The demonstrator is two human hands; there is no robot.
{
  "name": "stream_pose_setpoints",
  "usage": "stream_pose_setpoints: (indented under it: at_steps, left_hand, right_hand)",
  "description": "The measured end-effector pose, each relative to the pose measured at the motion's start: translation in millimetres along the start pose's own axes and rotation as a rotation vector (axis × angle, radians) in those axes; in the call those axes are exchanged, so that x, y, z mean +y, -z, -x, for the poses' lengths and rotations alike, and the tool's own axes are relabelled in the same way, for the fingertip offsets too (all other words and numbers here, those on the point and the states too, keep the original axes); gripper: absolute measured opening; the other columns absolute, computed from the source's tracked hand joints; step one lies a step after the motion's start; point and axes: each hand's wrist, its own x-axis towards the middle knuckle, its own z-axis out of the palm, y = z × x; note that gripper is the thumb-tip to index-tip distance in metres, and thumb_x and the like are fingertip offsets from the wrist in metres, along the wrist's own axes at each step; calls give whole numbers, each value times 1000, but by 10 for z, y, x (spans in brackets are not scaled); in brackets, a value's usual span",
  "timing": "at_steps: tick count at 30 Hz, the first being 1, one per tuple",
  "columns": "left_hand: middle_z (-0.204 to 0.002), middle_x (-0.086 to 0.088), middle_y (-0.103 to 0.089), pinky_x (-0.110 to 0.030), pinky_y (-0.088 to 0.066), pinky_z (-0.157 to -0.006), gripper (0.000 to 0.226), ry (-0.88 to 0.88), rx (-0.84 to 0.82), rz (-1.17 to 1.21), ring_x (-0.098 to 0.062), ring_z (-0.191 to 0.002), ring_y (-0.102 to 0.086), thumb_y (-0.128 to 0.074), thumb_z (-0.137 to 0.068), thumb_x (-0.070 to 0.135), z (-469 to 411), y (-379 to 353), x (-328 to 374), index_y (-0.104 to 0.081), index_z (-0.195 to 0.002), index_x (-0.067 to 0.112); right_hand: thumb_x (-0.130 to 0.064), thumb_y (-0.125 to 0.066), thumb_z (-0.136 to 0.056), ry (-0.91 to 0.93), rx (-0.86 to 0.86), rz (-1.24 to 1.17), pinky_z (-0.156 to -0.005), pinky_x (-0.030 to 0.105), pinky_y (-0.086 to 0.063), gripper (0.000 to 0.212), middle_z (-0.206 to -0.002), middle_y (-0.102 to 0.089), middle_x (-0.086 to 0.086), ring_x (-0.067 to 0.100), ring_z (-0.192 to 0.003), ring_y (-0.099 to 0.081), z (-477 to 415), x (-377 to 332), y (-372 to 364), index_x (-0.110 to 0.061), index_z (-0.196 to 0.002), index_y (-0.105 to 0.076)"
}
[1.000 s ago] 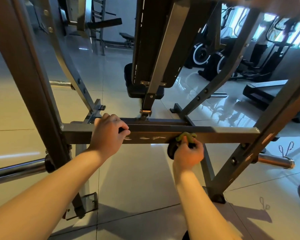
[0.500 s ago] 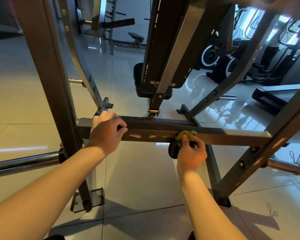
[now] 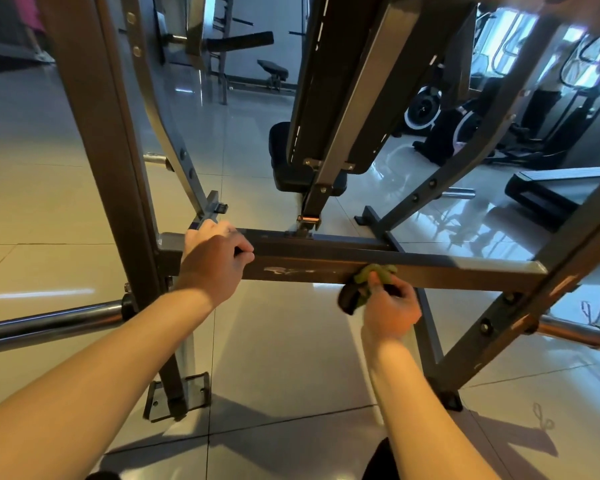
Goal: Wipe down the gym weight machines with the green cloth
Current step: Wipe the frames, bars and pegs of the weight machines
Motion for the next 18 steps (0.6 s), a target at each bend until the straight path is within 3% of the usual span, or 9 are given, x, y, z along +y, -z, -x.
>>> stream_pose_setpoints:
  at_steps: [3,5,9,13,16,18]
  left_hand:
    - [-108,2,-63,-39,-34,-97,10,8,-6,16,-22,-113,-50,-70,-96,29,-13,-5,-6,-77,-100,24]
    - [-108,2,-64,-38,-33,-96,10,-3,0,14,-21,-111,-51,-70,-95,29,-18,-7,-33,-78,-100,23]
    - [-110,4,-64,-37,-33,-94,11,-37,-13,14,-21,-110,-49,-69,-96,29,0,38,-74,-78,-102,26]
    - [-106,4,-68,-38,-35,-94,10,-42,-3,14,-20,-108,-53,-71,-95,25,9,130,-88,-79,-101,26]
    - [-107,3,-69,-39,-36,-94,10,-31,1,4,-20,-108,-54,-71,-95,26,12,147,-90,-80,-100,25]
    - [-109,2,-69,-40,-38,-95,11,-8,2,-8,-21,-110,-53,-71,-95,27,23,159,-125,-80,-102,24]
  right_hand:
    - [-8,-75,-89,25,99,-3,-92,33,-57,19,-110,-69,0,15,-107,-67,43,76,-129,-21,-100,-68]
    - [-7,-76,-86,27,65,29,-93,33,-54,21,-110,-68,-3,12,-108,-64,308,204,-412,-22,-98,-67]
    - [-6,-80,-81,94,-154,195,-85,23,-56,20,-102,-63,-4,6,-96,-62,931,430,-979,-17,-90,-67]
    - [-17,-83,-82,98,-375,281,-84,26,-60,19,-105,-64,-4,10,-97,-65,856,433,-896,-20,-94,-70]
    - [-15,-82,-82,29,-303,195,-96,40,-57,23,-112,-67,-3,16,-108,-65,471,273,-539,-24,-99,-69]
    - [-9,-78,-85,44,-183,135,-99,41,-56,23,-114,-68,0,18,-111,-65,289,127,-307,-23,-101,-68]
